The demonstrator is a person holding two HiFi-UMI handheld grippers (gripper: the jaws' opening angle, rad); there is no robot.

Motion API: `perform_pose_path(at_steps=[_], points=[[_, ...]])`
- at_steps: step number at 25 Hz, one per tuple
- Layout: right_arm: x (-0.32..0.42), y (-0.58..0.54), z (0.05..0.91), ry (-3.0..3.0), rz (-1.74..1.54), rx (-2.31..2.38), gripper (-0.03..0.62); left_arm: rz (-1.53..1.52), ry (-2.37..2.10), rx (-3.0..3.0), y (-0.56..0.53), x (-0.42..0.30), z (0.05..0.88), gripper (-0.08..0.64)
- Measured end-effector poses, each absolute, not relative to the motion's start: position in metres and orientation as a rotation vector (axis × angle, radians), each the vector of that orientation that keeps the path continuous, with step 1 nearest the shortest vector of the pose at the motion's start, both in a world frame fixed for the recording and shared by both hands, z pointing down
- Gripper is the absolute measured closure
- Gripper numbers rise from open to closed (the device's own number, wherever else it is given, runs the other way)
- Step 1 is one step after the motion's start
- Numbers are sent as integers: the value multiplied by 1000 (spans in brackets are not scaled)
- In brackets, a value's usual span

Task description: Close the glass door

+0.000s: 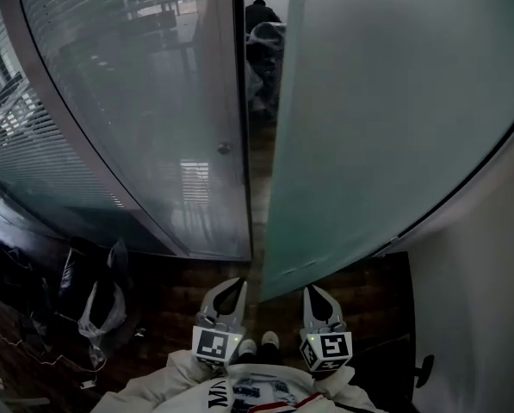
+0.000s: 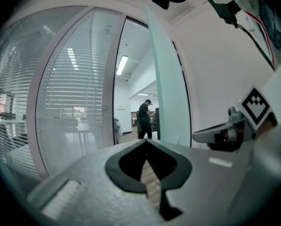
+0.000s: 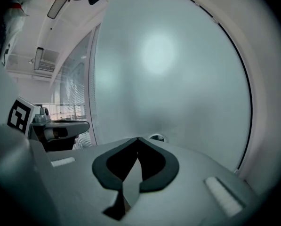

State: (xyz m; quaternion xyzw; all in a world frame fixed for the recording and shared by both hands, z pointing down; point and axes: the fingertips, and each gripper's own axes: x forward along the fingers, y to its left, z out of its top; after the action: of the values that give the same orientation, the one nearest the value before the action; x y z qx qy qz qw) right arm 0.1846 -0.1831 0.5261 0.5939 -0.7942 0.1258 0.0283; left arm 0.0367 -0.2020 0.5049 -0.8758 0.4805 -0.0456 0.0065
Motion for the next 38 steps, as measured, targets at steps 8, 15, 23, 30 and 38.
perform_pose_path(at_steps=[8, 15, 23, 30, 38], points=[[183, -204, 546, -2463, 399, 1711, 543, -198, 1537, -2737, -211, 49, 507, 557], [165, -225, 561, -2494, 399, 1590, 340, -216, 1582, -2698, -220, 44, 507, 557], [158, -243, 572, -2498, 433, 1528, 328, -270, 1609, -2650, -220, 40, 497, 557], [156, -252, 575, -2517, 446, 1505, 360, -286, 1671, -2615, -221, 32, 506, 557], [149, -257, 573, -2500, 326, 1469, 462, -300, 1727, -2637, -224, 32, 516, 557]])
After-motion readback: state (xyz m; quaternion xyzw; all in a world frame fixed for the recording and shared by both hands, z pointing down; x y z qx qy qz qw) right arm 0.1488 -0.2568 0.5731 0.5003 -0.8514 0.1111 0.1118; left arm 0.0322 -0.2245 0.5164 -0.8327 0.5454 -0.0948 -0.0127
